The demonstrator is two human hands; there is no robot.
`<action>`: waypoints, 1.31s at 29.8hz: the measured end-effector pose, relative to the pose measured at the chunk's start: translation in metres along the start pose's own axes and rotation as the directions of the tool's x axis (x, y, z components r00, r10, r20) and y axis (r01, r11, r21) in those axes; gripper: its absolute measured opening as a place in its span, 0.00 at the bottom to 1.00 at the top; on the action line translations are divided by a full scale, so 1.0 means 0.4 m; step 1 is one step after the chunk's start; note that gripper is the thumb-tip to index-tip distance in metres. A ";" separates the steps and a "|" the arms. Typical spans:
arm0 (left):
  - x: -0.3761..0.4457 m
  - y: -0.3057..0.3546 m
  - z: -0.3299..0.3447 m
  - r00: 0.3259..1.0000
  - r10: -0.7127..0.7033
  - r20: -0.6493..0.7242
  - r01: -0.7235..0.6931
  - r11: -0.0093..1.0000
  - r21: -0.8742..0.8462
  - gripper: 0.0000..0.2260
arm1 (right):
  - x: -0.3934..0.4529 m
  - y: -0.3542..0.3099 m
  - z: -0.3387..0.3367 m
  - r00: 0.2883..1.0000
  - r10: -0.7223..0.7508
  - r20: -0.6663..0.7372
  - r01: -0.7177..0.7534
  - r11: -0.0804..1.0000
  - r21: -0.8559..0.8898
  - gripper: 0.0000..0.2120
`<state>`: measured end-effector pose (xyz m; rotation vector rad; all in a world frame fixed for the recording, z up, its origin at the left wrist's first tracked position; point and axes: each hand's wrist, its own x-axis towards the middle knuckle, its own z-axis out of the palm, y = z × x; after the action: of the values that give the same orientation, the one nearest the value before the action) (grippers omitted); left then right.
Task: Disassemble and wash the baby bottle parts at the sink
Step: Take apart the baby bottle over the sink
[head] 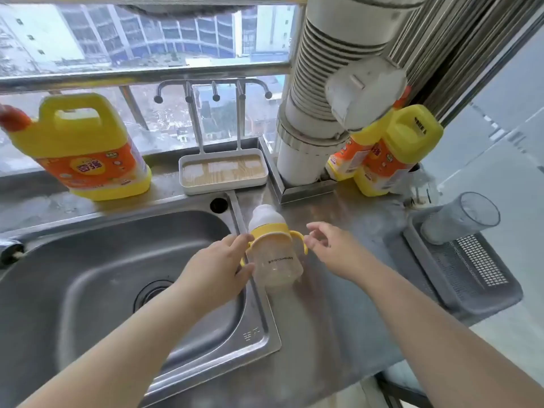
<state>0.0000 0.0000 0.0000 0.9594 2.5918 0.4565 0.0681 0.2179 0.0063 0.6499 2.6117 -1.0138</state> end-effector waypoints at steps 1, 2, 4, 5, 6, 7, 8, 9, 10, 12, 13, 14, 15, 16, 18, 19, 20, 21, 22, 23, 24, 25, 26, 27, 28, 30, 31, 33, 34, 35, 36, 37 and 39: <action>0.001 0.002 0.002 1.000 -0.020 0.014 0.020 1.000 -0.004 0.19 | 0.011 -0.001 0.006 1.000 0.018 0.014 -0.018 1.000 0.004 0.19; 0.003 0.001 0.010 0.999 -0.036 -0.002 0.036 0.999 -0.034 0.19 | 0.022 -0.002 0.009 0.999 0.042 0.013 -0.042 0.999 0.010 0.19; -0.001 0.001 0.027 0.997 -0.070 0.015 0.071 0.997 -0.036 0.19 | 0.040 -0.004 0.025 0.994 0.111 0.007 -0.111 0.994 0.021 0.17; -0.003 0.001 0.032 0.996 -0.085 0.037 0.086 0.996 -0.033 0.20 | 0.049 -0.001 0.033 0.990 0.143 0.011 -0.144 0.990 0.016 0.15; -0.007 0.000 0.037 0.994 -0.092 0.054 0.094 0.995 -0.033 0.20 | 0.052 0.000 0.041 0.987 0.160 0.030 -0.160 0.987 0.003 0.14; -0.010 -0.001 0.039 0.992 -0.102 0.069 0.104 0.994 -0.033 0.20 | 0.058 0.006 0.051 0.986 0.160 0.052 -0.160 0.987 0.009 0.12; -0.012 -0.005 0.043 0.992 -0.108 0.062 0.111 0.992 -0.054 0.19 | 0.062 0.008 0.059 0.986 0.155 0.057 -0.157 0.987 0.042 0.11; -0.013 -0.006 0.044 0.990 -0.116 0.073 0.123 0.989 -0.085 0.19 | 0.066 0.011 0.068 0.986 0.160 0.055 -0.166 0.980 0.106 0.10; -0.014 -0.005 0.043 0.989 -0.121 0.090 0.132 0.983 -0.127 0.19 | 0.069 0.013 0.073 0.983 0.174 0.052 -0.181 0.967 0.181 0.09; -0.015 -0.009 0.046 0.982 -0.133 0.137 0.160 0.965 -0.210 0.19 | 0.071 0.008 0.077 0.979 0.195 0.066 -0.206 0.925 0.319 0.09; -0.018 -0.013 0.046 0.977 -0.141 0.159 0.175 0.957 -0.230 0.19 | 0.068 0.003 0.075 0.976 0.203 0.083 -0.219 0.905 0.364 0.09; -0.027 -0.020 0.040 0.973 -0.149 0.176 0.189 0.953 -0.237 0.19 | 0.059 -0.005 0.074 0.973 0.207 0.100 -0.230 0.892 0.389 0.10; -0.035 -0.027 0.034 0.969 -0.159 0.190 0.202 0.950 -0.237 0.19 | 0.050 -0.010 0.076 0.972 0.210 0.107 -0.236 0.882 0.408 0.11; -0.040 -0.032 0.028 0.964 -0.169 0.205 0.217 0.946 -0.240 0.18 | 0.042 -0.011 0.076 0.972 0.210 0.105 -0.235 0.878 0.417 0.12; -0.060 -0.049 0.005 0.955 -0.202 0.218 0.258 0.928 -0.269 0.17 | 0.020 -0.030 0.079 0.978 0.191 0.085 -0.209 0.872 0.442 0.11; -0.070 -0.057 -0.010 0.950 -0.222 0.221 0.284 0.908 -0.307 0.16 | 0.008 -0.048 0.080 0.982 0.176 0.068 -0.188 0.866 0.463 0.09; -0.079 -0.065 -0.027 0.948 -0.239 0.211 0.302 0.884 -0.357 0.16 | -0.002 -0.073 0.081 0.987 0.152 0.054 -0.159 0.857 0.490 0.08; -0.085 -0.072 -0.042 0.943 -0.262 0.204 0.325 0.854 -0.407 0.16 | -0.010 -0.099 0.080 0.991 0.123 0.045 -0.129 0.843 0.523 0.06; -0.089 -0.078 -0.057 0.939 -0.286 0.189 0.342 0.821 -0.456 0.17 | -0.016 -0.127 0.081 0.995 0.094 0.037 -0.099 0.826 0.556 0.05; -0.097 -0.087 -0.074 0.934 -0.311 0.175 0.357 0.789 -0.501 0.19 | -0.021 -0.160 0.083 0.998 0.065 0.027 -0.068 0.809 0.584 0.05; -0.104 -0.096 -0.090 0.932 -0.328 0.156 0.358 0.760 -0.542 0.22 | -0.026 -0.195 0.087 0.999 0.034 0.021 -0.040 0.793 0.608 0.04; -0.112 -0.103 -0.104 0.928 -0.341 0.148 0.361 0.731 -0.579 0.25 | -0.029 -0.226 0.093 1.000 0.003 0.019 -0.014 0.780 0.625 0.03; -0.118 -0.111 -0.117 0.926 -0.352 0.136 0.356 0.695 -0.625 0.28 | -0.034 -0.256 0.099 0.999 -0.028 0.019 0.009 0.768 0.641 0.03; -0.126 -0.120 -0.129 0.921 -0.370 0.123 0.350 0.648 -0.676 0.30 | -0.039 -0.287 0.103 0.998 -0.058 0.019 0.032 0.758 0.651 0.02; -0.134 -0.128 -0.141 0.916 -0.389 0.097 0.332 0.600 -0.727 0.31 | -0.044 -0.316 0.109 0.996 -0.084 0.017 0.051 0.747 0.662 0.02; -0.149 -0.138 -0.165 0.905 -0.421 0.058 0.303 0.544 -0.782 0.32 | -0.058 -0.365 0.119 0.992 -0.122 0.027 0.071 0.727 0.683 0.02; -0.158 -0.145 -0.174 0.900 -0.434 0.041 0.294 0.536 -0.792 0.36 | -0.066 -0.386 0.124 0.990 -0.135 0.039 0.073 0.730 0.680 0.02; -0.179 -0.163 -0.188 0.883 -0.469 -0.004 0.275 0.523 -0.807 0.42 | -0.078 -0.422 0.137 0.985 -0.159 0.073 0.075 0.760 0.646 0.02; -0.191 -0.170 -0.194 0.873 -0.486 -0.039 0.252 0.519 -0.817 0.42 | -0.083 -0.434 0.142 0.982 -0.169 0.090 0.080 0.791 0.607 0.03; -0.205 -0.180 -0.203 0.860 -0.505 -0.072 0.238 0.523 -0.818 0.41 | -0.084 -0.448 0.144 0.980 -0.172 0.104 0.090 0.837 0.540 0.05; -0.221 -0.190 -0.211 0.851 -0.515 -0.106 0.224 0.538 -0.813 0.40 | -0.085 -0.464 0.145 0.979 -0.166 0.117 0.093 0.878 0.470 0.11; -0.236 -0.200 -0.219 0.847 -0.514 -0.133 0.212 0.557 -0.803 0.40 | -0.090 -0.484 0.142 0.981 -0.151 0.125 0.086 0.903 0.421 0.21; -0.265 -0.214 -0.232 0.856 -0.482 -0.186 0.175 0.610 -0.773 0.37 | -0.090 -0.527 0.138 0.985 -0.111 0.134 0.035 0.881 0.472 0.47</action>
<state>-0.0109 -0.1493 0.0690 0.0761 2.4025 1.5562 -0.0006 0.0306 0.1009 0.5429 2.2757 -1.6758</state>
